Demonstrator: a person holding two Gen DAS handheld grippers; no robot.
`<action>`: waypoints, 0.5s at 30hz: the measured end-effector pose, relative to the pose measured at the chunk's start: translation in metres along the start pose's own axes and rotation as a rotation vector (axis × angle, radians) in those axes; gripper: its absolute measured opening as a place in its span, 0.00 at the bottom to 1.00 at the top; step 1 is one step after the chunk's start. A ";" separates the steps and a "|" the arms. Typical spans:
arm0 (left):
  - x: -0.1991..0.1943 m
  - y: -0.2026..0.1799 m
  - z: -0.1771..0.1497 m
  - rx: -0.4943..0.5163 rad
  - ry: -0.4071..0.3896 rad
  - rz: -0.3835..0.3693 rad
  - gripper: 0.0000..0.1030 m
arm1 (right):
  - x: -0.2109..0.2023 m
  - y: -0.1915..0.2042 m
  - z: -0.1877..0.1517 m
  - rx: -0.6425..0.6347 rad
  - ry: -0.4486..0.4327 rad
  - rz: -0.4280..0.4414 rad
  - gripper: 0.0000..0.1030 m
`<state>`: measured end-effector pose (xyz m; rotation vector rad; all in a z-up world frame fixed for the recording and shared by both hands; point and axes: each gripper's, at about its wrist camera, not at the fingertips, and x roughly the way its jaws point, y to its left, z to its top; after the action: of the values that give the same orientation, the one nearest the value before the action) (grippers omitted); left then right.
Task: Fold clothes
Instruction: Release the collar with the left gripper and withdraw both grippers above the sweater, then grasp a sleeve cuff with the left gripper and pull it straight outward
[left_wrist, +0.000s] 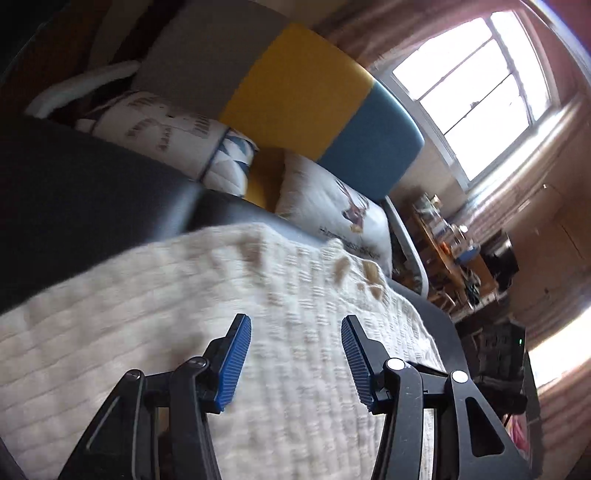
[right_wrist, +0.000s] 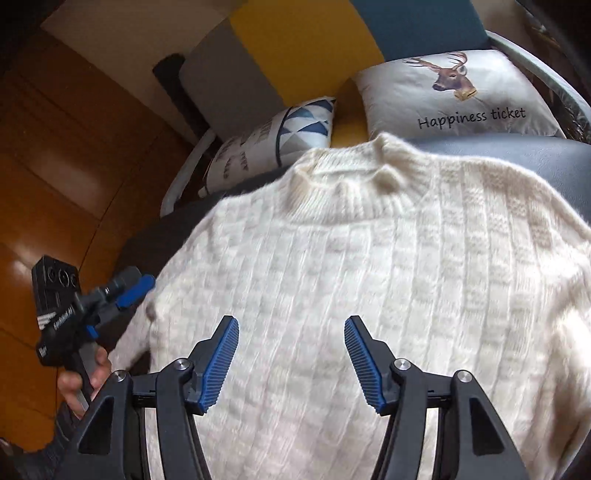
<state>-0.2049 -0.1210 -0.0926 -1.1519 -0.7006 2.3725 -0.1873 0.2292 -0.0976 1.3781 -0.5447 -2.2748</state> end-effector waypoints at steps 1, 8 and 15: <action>-0.023 0.020 -0.003 -0.030 -0.025 0.054 0.51 | 0.003 0.009 -0.010 -0.017 0.008 0.003 0.60; -0.185 0.166 -0.054 -0.287 -0.162 0.464 0.50 | 0.032 0.077 -0.055 -0.148 0.069 0.017 0.60; -0.269 0.243 -0.105 -0.448 -0.204 0.587 0.50 | 0.056 0.104 -0.071 -0.174 0.101 -0.012 0.60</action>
<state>0.0000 -0.4354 -0.1328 -1.4674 -1.1338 2.9464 -0.1316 0.1045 -0.1138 1.4032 -0.2989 -2.1905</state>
